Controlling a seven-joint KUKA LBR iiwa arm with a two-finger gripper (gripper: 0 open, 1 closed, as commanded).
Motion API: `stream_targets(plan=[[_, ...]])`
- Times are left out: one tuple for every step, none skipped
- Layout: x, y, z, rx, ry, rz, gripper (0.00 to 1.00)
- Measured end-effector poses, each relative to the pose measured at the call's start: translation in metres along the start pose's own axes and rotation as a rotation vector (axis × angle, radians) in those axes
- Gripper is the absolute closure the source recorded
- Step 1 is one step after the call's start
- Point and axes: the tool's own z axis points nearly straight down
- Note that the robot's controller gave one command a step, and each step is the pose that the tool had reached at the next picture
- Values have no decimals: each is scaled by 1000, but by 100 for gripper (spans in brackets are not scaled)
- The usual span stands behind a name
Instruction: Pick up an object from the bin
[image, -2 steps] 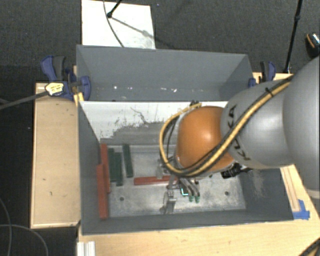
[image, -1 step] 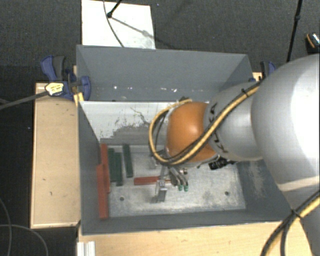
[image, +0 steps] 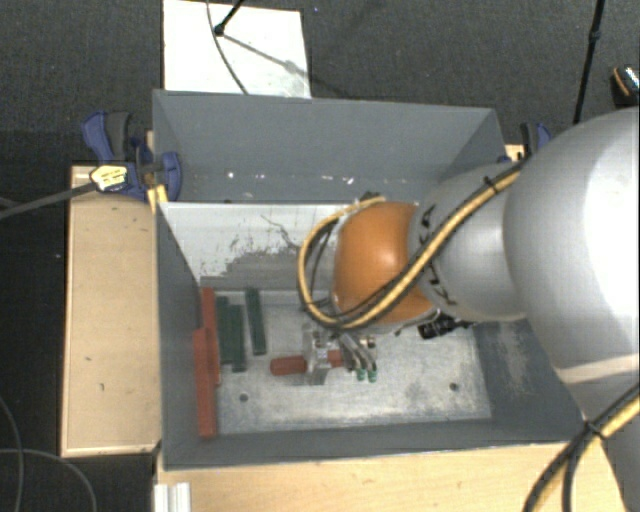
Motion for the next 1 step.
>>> stream_targets(plan=[[5, -2, -235, -1, -7, 11, 100]])
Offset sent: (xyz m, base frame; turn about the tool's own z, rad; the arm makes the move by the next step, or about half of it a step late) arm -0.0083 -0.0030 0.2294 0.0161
